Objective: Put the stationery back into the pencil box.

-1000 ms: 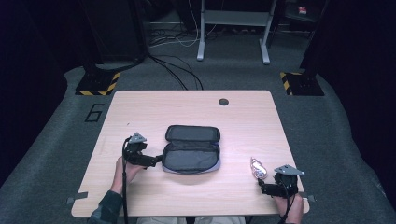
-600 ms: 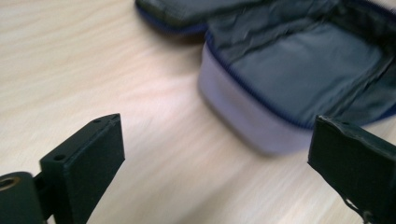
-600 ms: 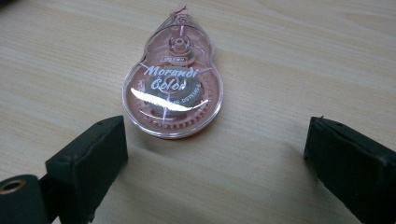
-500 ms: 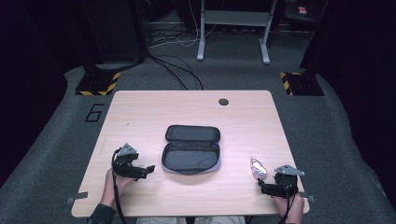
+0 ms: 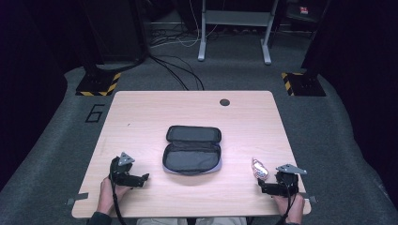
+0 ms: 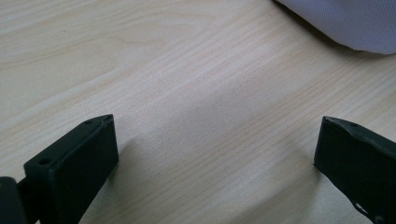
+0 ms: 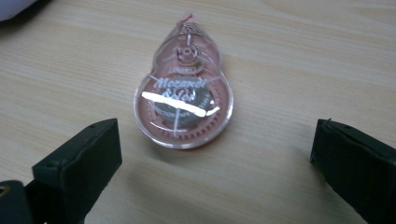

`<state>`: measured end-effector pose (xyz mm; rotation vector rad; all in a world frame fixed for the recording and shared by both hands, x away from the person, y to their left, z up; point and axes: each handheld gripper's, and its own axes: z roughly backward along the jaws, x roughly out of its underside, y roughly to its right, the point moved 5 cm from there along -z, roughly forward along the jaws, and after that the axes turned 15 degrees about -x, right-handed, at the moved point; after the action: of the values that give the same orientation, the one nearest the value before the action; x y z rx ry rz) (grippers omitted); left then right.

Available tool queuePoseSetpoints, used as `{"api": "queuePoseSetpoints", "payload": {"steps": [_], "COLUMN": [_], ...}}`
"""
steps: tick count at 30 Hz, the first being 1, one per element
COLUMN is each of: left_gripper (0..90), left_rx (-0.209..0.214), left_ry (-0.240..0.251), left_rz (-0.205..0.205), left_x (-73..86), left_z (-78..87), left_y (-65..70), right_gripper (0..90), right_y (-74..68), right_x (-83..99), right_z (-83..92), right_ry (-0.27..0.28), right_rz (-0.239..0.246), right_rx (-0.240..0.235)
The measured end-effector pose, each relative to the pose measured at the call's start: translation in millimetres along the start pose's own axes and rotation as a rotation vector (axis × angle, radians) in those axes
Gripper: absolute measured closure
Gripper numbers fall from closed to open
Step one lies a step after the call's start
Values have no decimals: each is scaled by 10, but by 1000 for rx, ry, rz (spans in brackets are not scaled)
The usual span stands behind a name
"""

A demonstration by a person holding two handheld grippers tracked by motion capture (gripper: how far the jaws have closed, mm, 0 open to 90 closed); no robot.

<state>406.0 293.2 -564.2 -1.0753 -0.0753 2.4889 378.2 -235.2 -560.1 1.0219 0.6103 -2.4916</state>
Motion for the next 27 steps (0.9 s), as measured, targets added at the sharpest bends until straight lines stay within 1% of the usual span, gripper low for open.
{"api": "queuePoseSetpoints", "payload": {"steps": [1, 2, 3, 4, 5, 6, 8, 9, 10, 11, 12, 13, 14, 15, 16, 17, 19, 20, 21, 22, 25, 26, 27], "left_gripper": [0, 0, 0, 0, 0, 0, 0, 0, 0, 0, 0, 0, 0, 0, 0, 0, 0, 0, 0, 0, 0, 0, 0], "left_rx": [-6, -6, -11, -11, -16, -11, -7, -11, -11, -11, -11, -15, -18, -22, -24, -25, -24, -23, -23, -24, -25, -25, -25], "left_ry": [18, 18, 45, 45, 42, 39, 32, 45, 45, 41, 41, 43, 35, 38, 38, 42, 41, 44, 44, 44, 44, 44, 44], "left_rz": [17, 17, 50, 50, 50, 58, 51, 54, 54, 41, 41, 57, 53, 56, 56, 59, 65, 65, 65, 62, 62, 61, 60], "left_x": [4, 4, 15, 15, 16, 11, 9, 1, 1, 1, 1, -5, -5, -6, -7, -9, -11, -12, -12, -14, -14, -14, -14], "left_z": [-6, -6, -13, -13, -9, -7, -4, -16, -16, -15, -15, -19, -14, -18, -19, -23, -25, -27, -27, -28, -28, -28, -28], "left_y": [11, 11, 31, 31, 33, 48, 49, 62, 62, 58, 58, 68, 66, 67, 67, 69, 74, 75, 75, 72, 72, 72, 71], "right_gripper": [11, 12, 16, 23, 33, 39, 63, 81, 81, 121, 121, 168, 187, 223, 267, 297, 357, 379, 379, 423, 437, 464, 471], "right_y": [-58, -76, -97, -111, -124, -127, -138, -132, -132, -131, -131, -128, -129, -126, -127, -122, -123, -127, -127, -127, -128, -129, -128], "right_x": [-37, -63, -87, -116, -139, -165, -212, -232, -232, -271, -271, -298, -312, -320, -329, -330, -335, -336, -336, -338, -342, -342, -345], "right_z": [-34, -55, -73, -94, -112, -132, -175, -196, -196, -235, -235, -266, -290, -301, -312, -318, -323, -321, -321, -315, -320, -321, -325], "right_ry": [-2, 5, -3, 4, -2, -7, -14, -20, -20, -26, -26, -39, -36, -48, -42, -58, -60, -63, -63, -62, -57, -55, -51], "right_rz": [-15, -8, -6, -2, 5, 11, 3, 10, 10, 15, 15, 18, 9, 12, 11, 17, 16, 14, 14, 21, 27, 28, 41], "right_rx": [-7, -6, -12, -6, -8, -8, -3, -4, -4, 2, 2, 14, 18, 19, 29, 31, 41, 48, 48, 47, 44, 41, 35]}}
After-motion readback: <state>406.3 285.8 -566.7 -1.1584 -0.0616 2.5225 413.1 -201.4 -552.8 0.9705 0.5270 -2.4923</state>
